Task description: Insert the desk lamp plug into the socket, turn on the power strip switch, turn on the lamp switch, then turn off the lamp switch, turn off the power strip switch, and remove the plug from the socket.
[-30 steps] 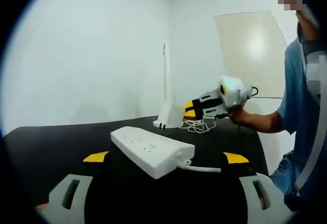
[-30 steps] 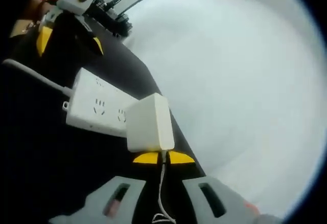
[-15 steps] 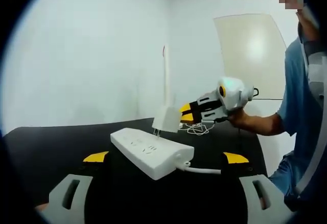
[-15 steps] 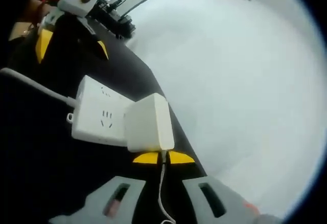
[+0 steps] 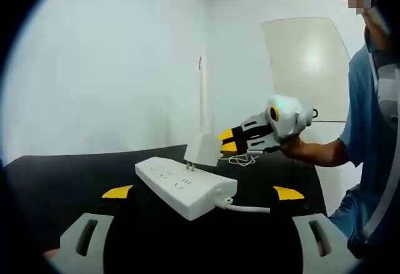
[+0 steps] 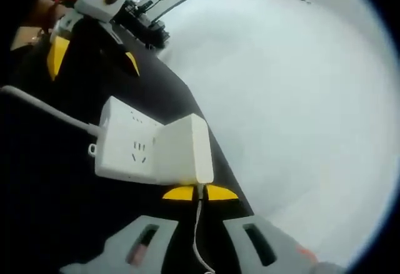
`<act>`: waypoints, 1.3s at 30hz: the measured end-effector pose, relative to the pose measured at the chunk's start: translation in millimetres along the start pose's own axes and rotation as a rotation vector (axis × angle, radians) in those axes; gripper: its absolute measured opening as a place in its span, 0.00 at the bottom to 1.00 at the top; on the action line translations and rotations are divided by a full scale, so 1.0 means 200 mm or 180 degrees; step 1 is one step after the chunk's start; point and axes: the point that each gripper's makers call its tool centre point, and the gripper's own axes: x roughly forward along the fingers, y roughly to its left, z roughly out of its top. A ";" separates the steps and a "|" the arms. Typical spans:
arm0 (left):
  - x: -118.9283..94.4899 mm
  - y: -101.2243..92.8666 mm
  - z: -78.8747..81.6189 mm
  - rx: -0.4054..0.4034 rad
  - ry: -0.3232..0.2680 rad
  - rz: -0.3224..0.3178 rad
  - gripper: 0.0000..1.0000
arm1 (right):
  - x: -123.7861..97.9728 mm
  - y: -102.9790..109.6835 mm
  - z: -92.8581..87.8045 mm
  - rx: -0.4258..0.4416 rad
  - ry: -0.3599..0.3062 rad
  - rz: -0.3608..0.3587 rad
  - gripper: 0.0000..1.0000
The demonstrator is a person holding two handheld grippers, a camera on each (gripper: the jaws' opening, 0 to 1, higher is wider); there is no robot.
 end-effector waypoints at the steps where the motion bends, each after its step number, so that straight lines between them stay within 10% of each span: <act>1: 0.00 0.00 0.00 0.0001 0.0001 0.0000 0.84 | 0.00 0.00 0.00 -0.0005 -0.0004 0.0003 0.06; 39: -0.01 0.01 0.00 0.0002 0.0023 0.0016 0.84 | -0.07 0.06 0.03 0.0051 -0.0051 0.0078 0.06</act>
